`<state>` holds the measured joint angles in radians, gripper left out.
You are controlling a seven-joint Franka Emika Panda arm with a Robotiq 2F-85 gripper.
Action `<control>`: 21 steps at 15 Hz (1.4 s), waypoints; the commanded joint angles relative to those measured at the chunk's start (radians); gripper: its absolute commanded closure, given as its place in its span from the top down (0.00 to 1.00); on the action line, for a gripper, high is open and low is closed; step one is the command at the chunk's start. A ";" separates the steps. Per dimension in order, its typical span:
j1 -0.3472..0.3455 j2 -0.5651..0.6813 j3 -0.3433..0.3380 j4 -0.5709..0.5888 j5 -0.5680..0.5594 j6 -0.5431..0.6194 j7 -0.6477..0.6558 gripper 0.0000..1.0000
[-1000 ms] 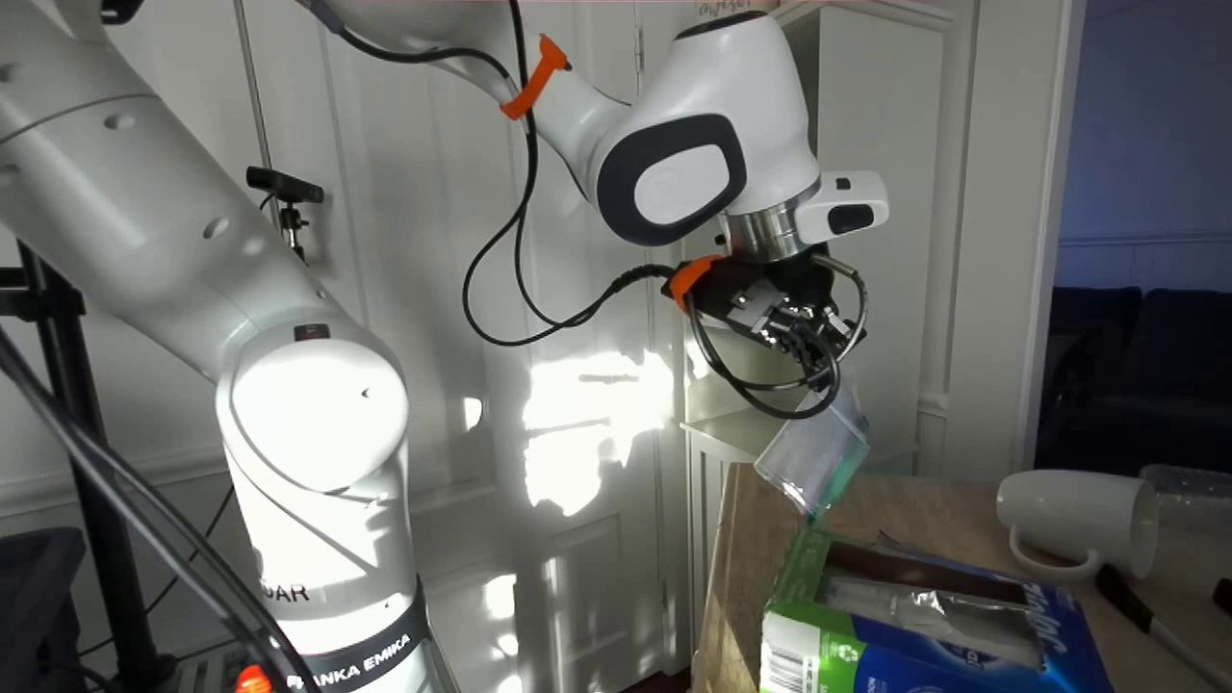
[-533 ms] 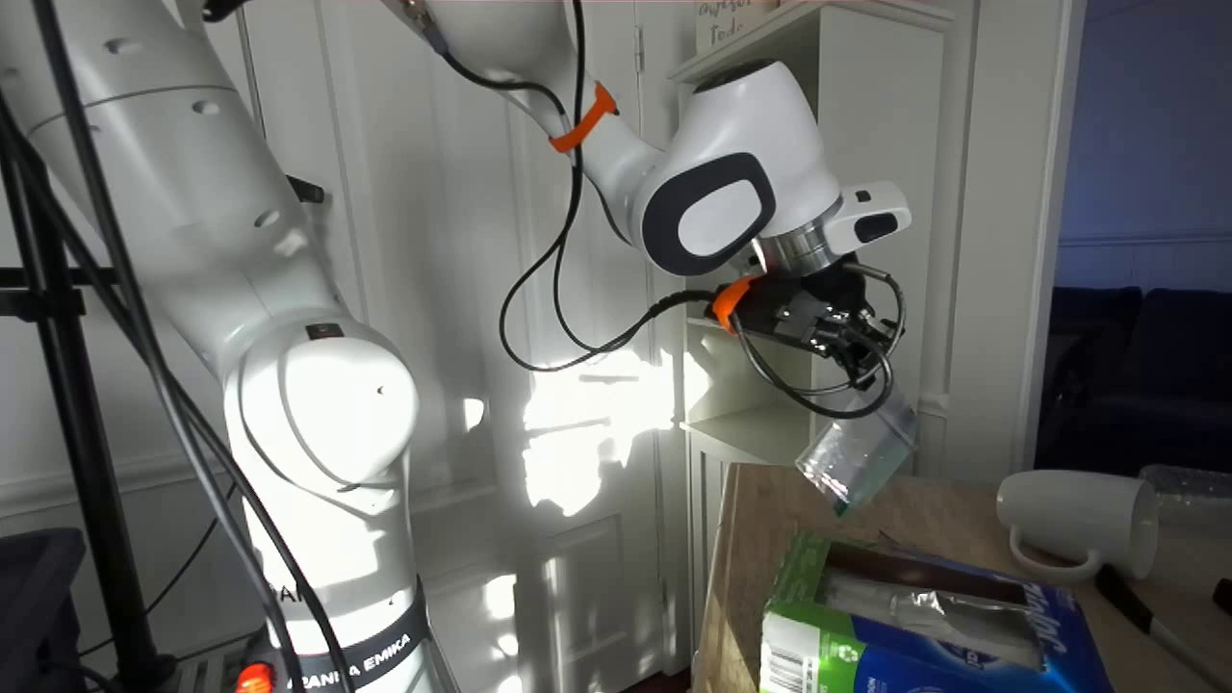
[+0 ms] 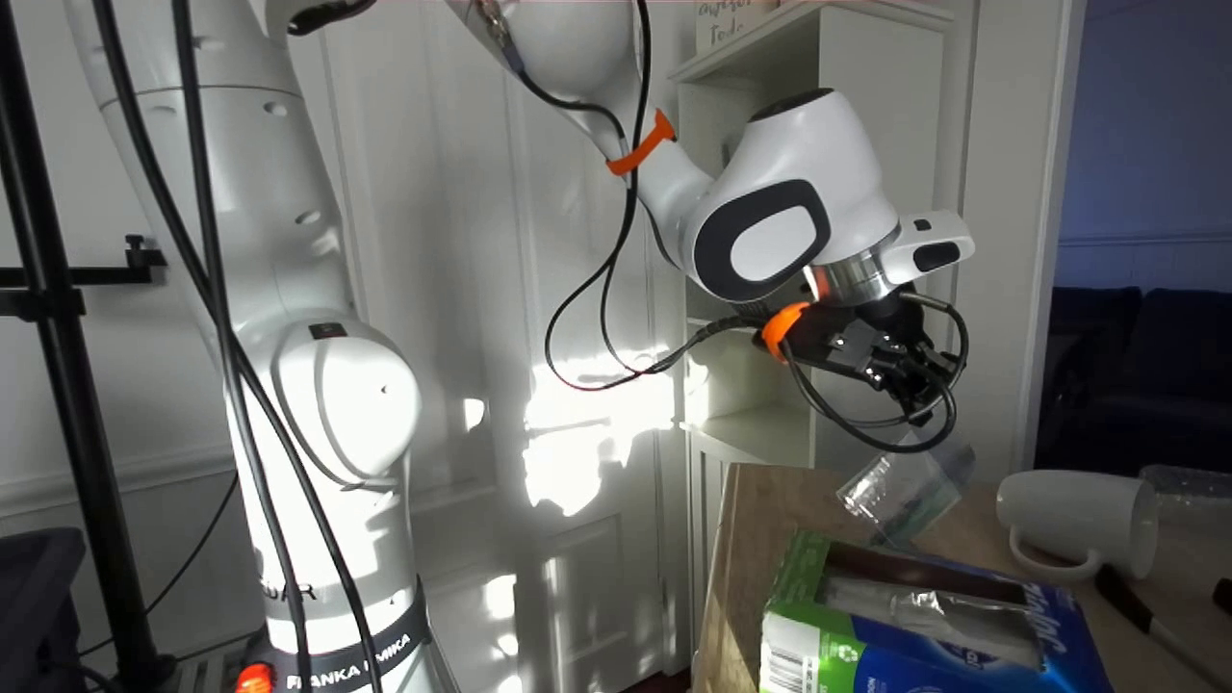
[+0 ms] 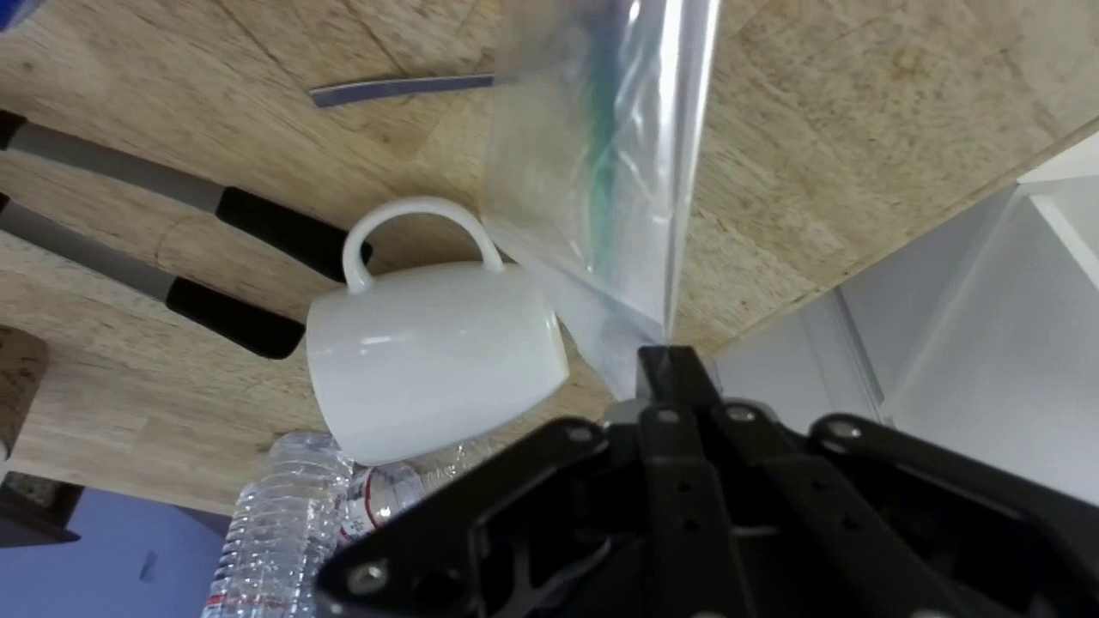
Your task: Remove the ziploc bag from the box
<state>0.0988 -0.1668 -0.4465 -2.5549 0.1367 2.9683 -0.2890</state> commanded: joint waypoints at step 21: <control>-0.265 -0.227 0.286 -0.124 -0.238 -0.333 0.389 1.00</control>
<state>-0.1075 -0.2066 -0.2513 -2.5855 -0.0353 2.7441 -0.0347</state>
